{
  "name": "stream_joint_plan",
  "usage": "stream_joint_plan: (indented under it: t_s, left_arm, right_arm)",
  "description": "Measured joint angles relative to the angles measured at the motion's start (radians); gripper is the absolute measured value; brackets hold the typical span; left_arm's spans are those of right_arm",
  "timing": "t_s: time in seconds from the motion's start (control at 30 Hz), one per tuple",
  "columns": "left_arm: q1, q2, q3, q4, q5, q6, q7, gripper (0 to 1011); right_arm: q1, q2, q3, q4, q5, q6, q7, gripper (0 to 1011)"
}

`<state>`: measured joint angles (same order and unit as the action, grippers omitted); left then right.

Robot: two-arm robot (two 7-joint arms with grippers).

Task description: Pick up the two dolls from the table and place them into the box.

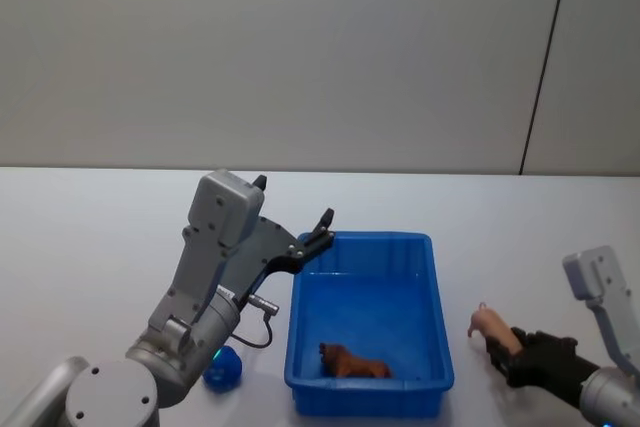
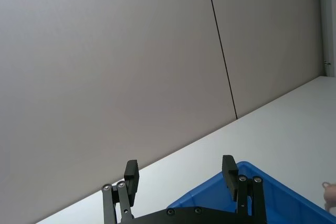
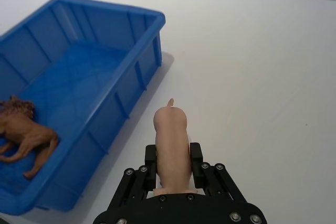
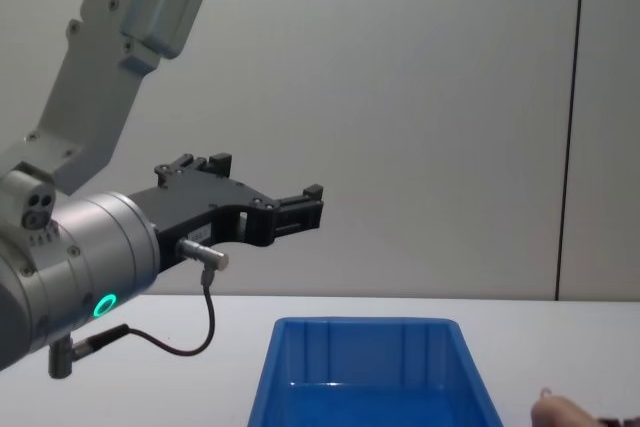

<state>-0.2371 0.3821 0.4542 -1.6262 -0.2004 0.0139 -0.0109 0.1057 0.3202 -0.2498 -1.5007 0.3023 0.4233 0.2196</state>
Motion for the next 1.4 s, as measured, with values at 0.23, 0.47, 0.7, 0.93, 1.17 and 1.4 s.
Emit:
stream_joint_plan:
  t_s: [0.23, 0.47, 0.7, 0.93, 1.17, 1.4]
  left_arm:
    - [0.0, 0.0, 0.0, 0.0, 0.0, 0.0, 0.0, 1001]
    - [0.0, 0.0, 0.0, 0.0, 0.0, 0.0, 0.0, 1001]
    - [0.0, 0.0, 0.0, 0.0, 0.0, 0.0, 0.0, 1001]
    - [0.0, 0.0, 0.0, 0.0, 0.0, 0.0, 0.0, 1001]
    - [0.0, 0.0, 0.0, 0.0, 0.0, 0.0, 0.0, 1001]
    - [0.0, 0.0, 0.0, 0.0, 0.0, 0.0, 0.0, 1001]
  right_arm:
    - [-0.003, 0.005, 0.01, -0.038, 0.018, -0.028, -0.008, 359]
    - [0.0, 0.013, 0.02, -0.104, 0.034, -0.058, 0.006, 359]
    - [0.014, 0.017, 0.021, -0.155, 0.035, -0.071, 0.056, 359]
    - [0.039, 0.009, 0.007, -0.178, 0.016, -0.061, 0.126, 359]
    - [0.068, -0.012, -0.018, -0.164, -0.021, -0.028, 0.183, 359]
    - [0.102, -0.04, -0.046, -0.109, -0.064, -0.001, 0.215, 446]
